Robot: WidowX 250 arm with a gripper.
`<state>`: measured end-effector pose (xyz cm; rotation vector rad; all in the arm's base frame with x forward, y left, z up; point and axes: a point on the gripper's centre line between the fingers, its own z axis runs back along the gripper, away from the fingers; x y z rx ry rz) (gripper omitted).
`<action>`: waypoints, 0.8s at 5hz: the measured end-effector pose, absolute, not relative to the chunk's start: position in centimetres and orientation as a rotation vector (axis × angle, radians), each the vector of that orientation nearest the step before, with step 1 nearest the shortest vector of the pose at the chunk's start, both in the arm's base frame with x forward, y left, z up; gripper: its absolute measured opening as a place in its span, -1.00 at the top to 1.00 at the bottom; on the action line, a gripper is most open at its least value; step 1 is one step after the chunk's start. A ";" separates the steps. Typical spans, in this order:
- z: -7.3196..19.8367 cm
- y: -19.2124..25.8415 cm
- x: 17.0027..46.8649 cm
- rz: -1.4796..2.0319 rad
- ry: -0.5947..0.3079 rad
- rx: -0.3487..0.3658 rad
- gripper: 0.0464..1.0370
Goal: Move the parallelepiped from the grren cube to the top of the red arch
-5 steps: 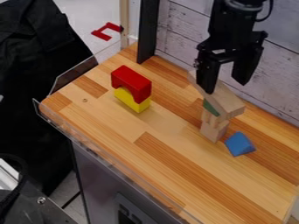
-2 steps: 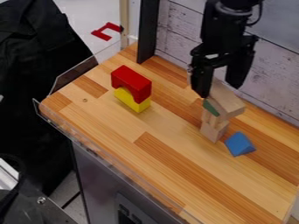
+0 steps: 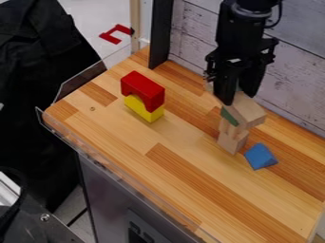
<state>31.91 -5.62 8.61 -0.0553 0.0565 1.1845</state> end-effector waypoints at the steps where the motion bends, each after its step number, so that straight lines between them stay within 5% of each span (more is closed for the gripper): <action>1: 8.4 -5.5 32.1 1.204 0.074 -0.123 0.06; 3: 10.0 -3.6 31.8 1.261 0.006 -0.091 0.06; 4: 13.0 -0.9 31.1 1.361 -0.072 -0.103 0.06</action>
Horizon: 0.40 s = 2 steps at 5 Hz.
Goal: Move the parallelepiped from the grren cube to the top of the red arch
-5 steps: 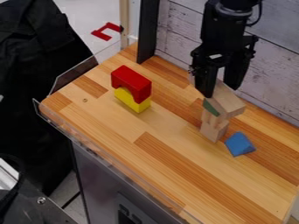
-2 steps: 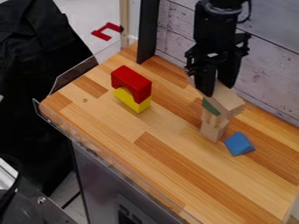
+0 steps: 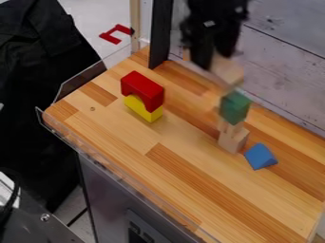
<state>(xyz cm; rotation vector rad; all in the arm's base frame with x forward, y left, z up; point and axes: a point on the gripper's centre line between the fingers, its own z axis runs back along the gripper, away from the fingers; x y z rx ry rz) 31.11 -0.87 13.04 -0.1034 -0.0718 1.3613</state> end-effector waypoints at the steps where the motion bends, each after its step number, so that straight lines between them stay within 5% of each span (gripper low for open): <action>1: 13.1 1.2 30.3 1.433 -0.068 -0.102 0.06; 2: 12.3 2.7 29.2 1.491 -0.040 -0.080 0.06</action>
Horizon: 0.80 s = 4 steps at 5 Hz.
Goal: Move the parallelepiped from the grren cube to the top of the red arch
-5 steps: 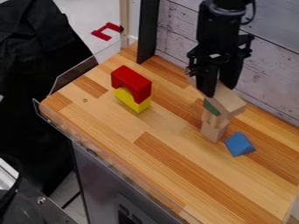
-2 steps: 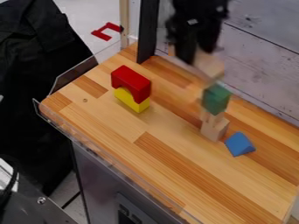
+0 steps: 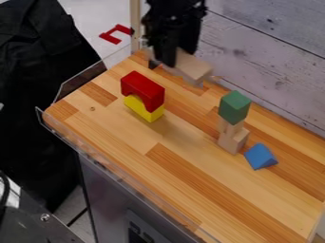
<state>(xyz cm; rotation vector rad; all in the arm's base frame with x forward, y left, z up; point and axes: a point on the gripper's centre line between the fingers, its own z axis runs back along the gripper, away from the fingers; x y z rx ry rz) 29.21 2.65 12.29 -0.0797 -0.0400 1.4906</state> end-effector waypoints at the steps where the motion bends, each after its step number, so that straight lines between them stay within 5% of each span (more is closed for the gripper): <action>1: 11.6 3.6 28.6 1.516 -0.029 -0.068 0.06; 4: 9.2 6.0 28.9 1.546 -0.009 -0.057 0.06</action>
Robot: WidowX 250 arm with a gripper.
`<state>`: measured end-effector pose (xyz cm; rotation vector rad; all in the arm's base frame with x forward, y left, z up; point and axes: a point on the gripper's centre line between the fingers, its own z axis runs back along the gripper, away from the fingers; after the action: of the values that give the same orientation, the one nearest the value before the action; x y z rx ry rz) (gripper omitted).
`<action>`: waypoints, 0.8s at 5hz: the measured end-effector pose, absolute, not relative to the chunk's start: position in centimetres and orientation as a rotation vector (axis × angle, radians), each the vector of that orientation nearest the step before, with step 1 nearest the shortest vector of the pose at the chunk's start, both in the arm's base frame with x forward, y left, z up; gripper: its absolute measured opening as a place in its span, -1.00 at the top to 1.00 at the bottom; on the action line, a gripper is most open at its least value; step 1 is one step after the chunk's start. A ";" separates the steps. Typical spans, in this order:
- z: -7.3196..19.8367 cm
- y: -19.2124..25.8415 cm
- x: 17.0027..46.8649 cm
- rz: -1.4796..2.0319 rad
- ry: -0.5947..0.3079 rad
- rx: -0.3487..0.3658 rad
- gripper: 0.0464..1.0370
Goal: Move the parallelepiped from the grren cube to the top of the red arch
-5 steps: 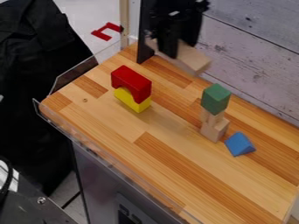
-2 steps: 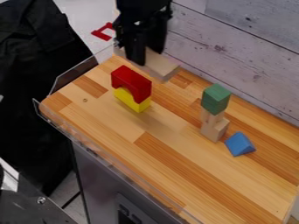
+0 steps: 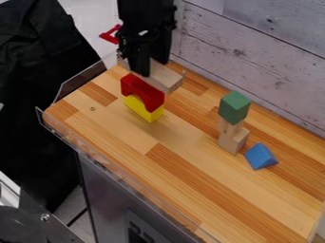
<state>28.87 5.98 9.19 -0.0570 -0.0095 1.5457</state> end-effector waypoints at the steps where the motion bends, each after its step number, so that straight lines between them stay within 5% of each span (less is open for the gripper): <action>1: 8.5 6.0 29.3 1.537 0.011 -0.060 0.06; 4: 7.4 6.8 29.5 1.552 0.046 -0.069 0.06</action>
<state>29.50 6.85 7.36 -0.0686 0.0462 1.5518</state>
